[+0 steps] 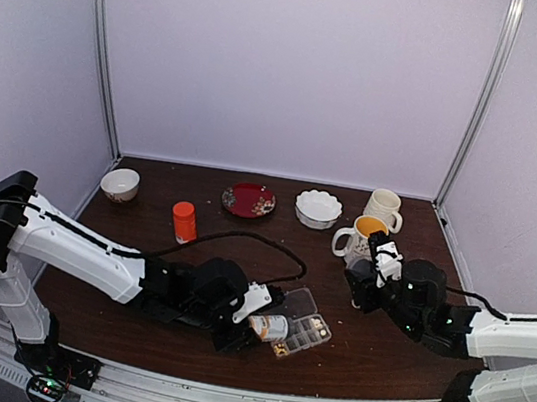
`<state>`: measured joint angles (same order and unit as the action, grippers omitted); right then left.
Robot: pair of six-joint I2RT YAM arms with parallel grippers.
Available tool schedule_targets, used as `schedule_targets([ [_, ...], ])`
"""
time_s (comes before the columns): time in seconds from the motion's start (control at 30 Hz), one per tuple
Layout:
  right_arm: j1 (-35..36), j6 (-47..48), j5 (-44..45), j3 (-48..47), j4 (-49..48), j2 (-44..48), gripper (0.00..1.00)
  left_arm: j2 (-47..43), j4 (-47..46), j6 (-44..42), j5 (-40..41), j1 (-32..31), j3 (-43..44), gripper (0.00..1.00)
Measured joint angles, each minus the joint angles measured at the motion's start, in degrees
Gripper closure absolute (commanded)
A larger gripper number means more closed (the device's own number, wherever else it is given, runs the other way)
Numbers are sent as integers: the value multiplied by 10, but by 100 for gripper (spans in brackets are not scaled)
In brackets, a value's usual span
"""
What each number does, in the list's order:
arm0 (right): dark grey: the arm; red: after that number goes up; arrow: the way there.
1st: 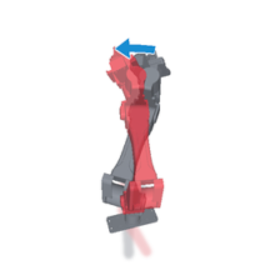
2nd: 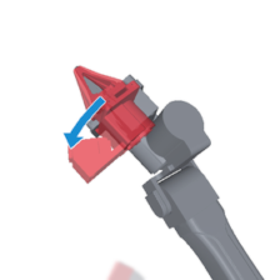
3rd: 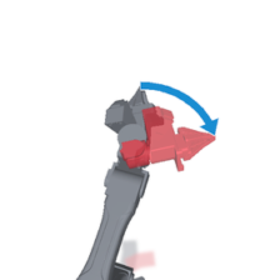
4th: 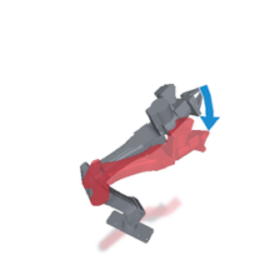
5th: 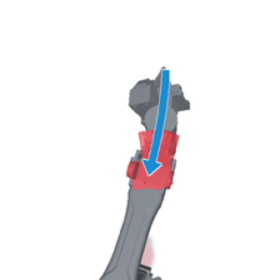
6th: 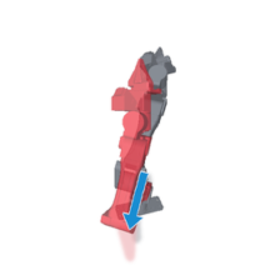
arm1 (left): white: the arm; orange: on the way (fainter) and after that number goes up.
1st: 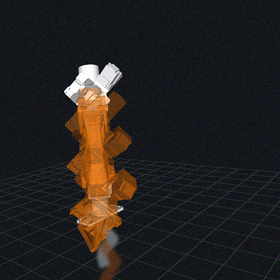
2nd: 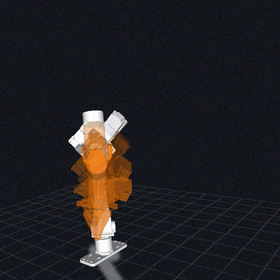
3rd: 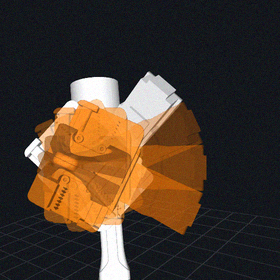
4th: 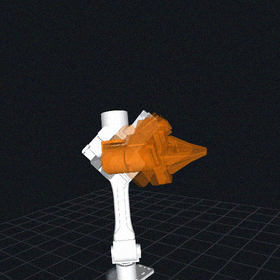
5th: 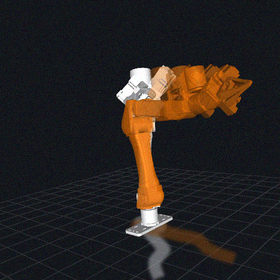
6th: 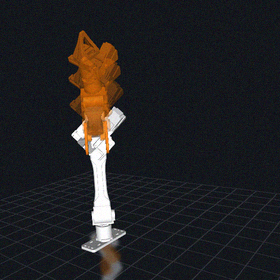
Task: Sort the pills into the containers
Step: Pour the pill into the compartment of the pill container.
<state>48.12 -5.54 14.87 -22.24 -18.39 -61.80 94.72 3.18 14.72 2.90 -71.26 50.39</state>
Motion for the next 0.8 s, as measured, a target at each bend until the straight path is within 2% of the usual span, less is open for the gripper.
schedule_targets([
  [0.2, 0, 22, -7, 9, -55, -44, 100, -3, 16, 0, 2, 0, 12, 100],
  [0.8, 0, 26, -9, 9, -70, -47, 100, -19, 23, 0, 13, 0, 16, 100],
])
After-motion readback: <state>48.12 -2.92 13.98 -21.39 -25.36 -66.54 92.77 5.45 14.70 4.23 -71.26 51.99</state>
